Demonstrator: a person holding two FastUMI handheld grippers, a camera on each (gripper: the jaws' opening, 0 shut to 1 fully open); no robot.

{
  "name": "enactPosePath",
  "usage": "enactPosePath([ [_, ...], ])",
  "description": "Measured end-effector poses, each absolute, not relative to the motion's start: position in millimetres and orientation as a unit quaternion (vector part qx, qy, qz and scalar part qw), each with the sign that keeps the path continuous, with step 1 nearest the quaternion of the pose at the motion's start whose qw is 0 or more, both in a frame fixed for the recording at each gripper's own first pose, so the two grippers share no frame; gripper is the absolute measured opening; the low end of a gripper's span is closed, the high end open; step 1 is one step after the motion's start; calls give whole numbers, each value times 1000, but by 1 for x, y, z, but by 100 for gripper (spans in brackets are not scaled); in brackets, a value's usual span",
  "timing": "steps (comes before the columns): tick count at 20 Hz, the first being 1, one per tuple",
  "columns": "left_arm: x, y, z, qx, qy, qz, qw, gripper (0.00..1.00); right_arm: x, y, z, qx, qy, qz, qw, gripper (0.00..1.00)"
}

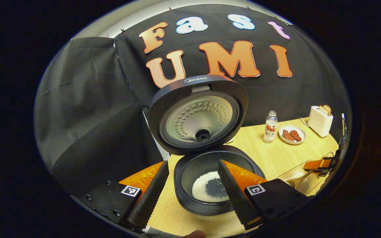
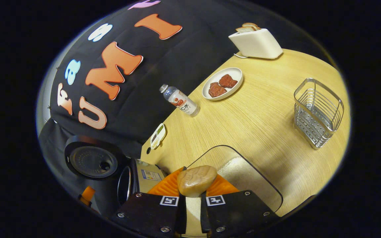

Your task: Close the left gripper, press the button to open the rice cooker; take a wooden spoon from the chopstick holder with the right hand, scoop a spoonful of rice and pour it into the rice cooker, then put the wooden spoon back into the chopstick holder.

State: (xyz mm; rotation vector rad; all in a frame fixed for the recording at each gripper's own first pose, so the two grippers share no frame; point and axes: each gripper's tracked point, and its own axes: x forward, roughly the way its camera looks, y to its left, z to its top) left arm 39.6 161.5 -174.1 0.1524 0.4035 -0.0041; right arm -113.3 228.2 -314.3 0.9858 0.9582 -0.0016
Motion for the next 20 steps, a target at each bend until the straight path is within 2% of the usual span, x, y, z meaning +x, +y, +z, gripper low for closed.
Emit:
enactPosePath([
  [18,45,144,-163,77,200,9,977,95,-113,246,-322,639,461,64,612,16],
  [19,44,143,-162,79,197,10,977,100,-114,243,-318,644,457,67,610,16],
  [20,44,141,-160,79,194,10,978,95,-116,239,-316,647,455,68,608,16],
])
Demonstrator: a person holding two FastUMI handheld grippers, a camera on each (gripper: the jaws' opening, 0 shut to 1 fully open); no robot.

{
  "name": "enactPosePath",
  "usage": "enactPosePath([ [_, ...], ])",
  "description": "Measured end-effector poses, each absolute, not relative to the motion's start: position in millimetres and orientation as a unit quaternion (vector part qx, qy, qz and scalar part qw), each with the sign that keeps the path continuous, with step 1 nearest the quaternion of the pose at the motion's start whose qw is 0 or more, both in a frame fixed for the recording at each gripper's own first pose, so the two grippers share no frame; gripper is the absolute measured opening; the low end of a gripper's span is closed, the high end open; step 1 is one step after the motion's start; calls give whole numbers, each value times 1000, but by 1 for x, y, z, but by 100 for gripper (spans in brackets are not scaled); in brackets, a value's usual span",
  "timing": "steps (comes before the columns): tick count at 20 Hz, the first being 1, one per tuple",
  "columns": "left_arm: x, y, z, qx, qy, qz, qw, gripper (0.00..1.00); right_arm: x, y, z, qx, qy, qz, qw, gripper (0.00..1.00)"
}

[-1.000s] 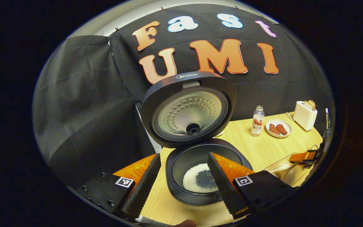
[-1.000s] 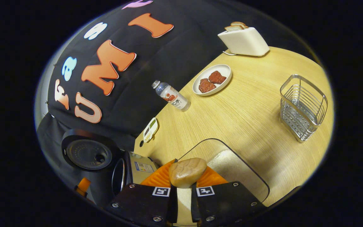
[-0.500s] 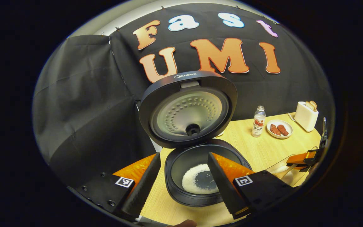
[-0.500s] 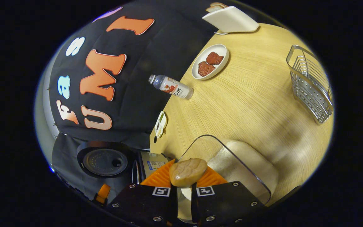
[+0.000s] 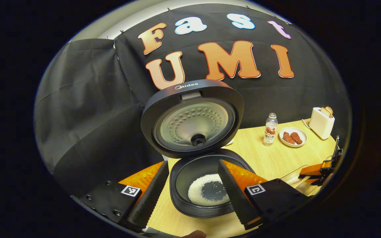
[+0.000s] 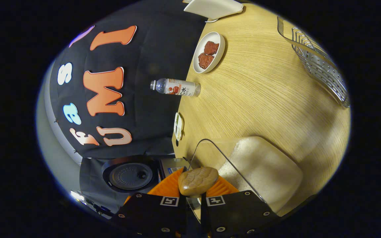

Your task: Close the left gripper, press the button to open the rice cooker; take a wooden spoon from the chopstick holder with the right hand, scoop a spoonful of rice and pour it into the rice cooker, then put the wooden spoon back into the chopstick holder.

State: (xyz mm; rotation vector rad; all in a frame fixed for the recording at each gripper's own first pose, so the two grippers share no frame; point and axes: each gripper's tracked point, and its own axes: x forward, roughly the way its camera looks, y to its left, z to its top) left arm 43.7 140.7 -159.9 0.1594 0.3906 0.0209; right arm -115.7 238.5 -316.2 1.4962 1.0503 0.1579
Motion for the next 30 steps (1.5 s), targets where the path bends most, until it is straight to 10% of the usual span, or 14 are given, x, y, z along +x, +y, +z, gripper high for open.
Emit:
enactPosePath([
  [30,16,179,-126,-21,143,88,985,100,-28,236,-171,818,362,135,427,12],
])
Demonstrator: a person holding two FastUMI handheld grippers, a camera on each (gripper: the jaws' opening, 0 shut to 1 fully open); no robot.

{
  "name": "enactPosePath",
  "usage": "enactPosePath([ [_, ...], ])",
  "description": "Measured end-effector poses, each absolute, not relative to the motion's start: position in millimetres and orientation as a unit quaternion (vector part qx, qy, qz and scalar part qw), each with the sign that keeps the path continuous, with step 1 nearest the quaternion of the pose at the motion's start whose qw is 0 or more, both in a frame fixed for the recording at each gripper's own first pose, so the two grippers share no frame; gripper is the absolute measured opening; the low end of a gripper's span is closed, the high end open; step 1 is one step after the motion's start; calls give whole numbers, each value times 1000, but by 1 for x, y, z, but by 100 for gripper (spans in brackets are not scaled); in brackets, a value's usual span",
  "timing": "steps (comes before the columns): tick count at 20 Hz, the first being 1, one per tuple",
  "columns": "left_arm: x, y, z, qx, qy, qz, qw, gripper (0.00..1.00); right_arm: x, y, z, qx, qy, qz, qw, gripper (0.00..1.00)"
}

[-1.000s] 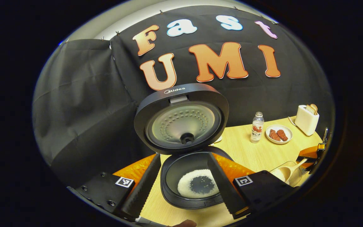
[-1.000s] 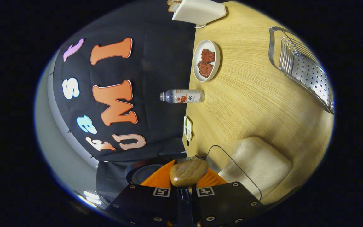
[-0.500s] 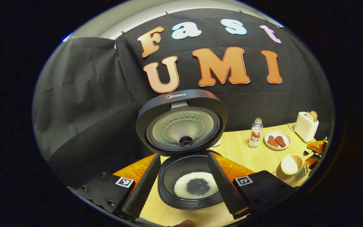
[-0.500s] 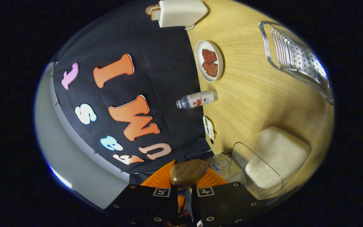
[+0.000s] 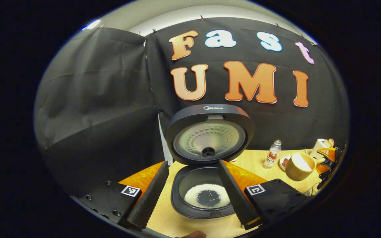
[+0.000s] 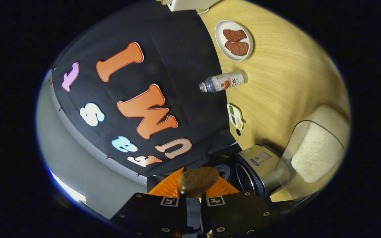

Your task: Close the left gripper, press the button to open the rice cooker; take a wooden spoon from the chopstick holder with the right hand, scoop a spoonful of rice and pour it into the rice cooker, then put the wooden spoon back into the chopstick holder.

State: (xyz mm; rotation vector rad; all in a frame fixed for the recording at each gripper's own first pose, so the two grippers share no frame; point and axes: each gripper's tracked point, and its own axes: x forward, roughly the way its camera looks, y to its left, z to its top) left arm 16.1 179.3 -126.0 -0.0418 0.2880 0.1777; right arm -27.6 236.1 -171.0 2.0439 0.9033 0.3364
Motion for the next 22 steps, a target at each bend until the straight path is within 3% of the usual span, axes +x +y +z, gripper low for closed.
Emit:
enactPosePath([
  [1,13,190,-127,-22,144,100,984,95,-24,247,-172,815,369,135,426,11],
  [2,9,201,-128,-22,143,110,983,100,-24,259,-172,809,380,140,426,16],
  [5,-1,229,-133,-26,144,139,979,100,-24,293,-178,789,410,148,433,16],
  [6,-4,237,-135,-28,145,146,978,95,-22,304,-179,786,417,148,431,16],
  [7,-7,245,-137,-29,147,152,977,100,-20,314,-180,783,424,150,430,16],
  [8,-10,252,-138,-29,147,159,976,95,-19,323,-179,779,429,151,431,16],
  [9,-12,260,-140,-29,147,166,975,100,-17,333,-180,774,434,154,434,16],
  [13,-17,283,-144,-28,151,181,971,100,-8,368,-182,755,447,163,452,16],
  [15,-17,287,-147,-25,152,185,971,100,-4,376,-187,743,451,158,468,16],
  [16,-16,290,-148,-23,152,187,970,95,-1,377,-187,740,449,153,478,16],
  [18,-18,300,-152,-18,152,193,969,100,6,372,-191,733,445,143,495,16],
  [20,-21,304,-156,-21,156,197,968,95,10,374,-190,703,440,145,540,16],
  [22,-22,305,-163,-24,161,198,966,100,12,377,-187,678,436,157,571,15],
])
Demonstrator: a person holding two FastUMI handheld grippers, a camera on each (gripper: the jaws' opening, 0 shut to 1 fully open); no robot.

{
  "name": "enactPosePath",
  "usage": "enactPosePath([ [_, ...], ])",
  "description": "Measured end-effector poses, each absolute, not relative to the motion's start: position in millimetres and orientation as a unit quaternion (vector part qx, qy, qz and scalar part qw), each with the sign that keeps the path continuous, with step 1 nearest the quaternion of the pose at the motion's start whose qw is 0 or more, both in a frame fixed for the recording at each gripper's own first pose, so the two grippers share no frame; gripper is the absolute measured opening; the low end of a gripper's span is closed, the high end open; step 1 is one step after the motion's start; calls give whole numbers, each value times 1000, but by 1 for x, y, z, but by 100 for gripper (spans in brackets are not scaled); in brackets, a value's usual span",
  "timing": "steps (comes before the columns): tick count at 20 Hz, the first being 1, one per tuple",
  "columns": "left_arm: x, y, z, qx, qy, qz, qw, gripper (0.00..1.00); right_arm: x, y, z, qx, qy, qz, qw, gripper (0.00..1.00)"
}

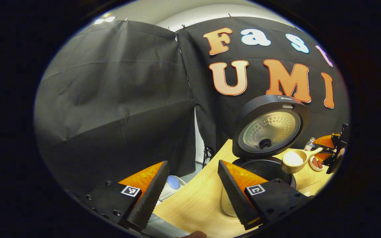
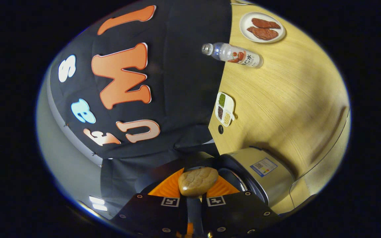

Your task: Close the left gripper, press the button to open the rice cooker; take a wooden spoon from the chopstick holder with the right hand, scoop a spoonful of rice and pour it into the rice cooker, then put the wooden spoon back into the chopstick holder.

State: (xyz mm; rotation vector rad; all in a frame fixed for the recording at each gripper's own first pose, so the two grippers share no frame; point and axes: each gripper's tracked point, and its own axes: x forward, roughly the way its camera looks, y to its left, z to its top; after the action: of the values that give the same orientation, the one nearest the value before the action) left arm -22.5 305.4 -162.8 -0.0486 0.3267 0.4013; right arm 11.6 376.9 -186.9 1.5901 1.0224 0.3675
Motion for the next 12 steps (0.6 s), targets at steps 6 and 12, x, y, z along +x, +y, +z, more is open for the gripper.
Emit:
enactPosePath([
  [6,-21,314,-168,-26,169,203,964,100,14,391,-178,614,431,182,636,16],
  [12,-19,312,-171,-28,170,199,965,95,15,400,-168,553,418,212,689,16],
])
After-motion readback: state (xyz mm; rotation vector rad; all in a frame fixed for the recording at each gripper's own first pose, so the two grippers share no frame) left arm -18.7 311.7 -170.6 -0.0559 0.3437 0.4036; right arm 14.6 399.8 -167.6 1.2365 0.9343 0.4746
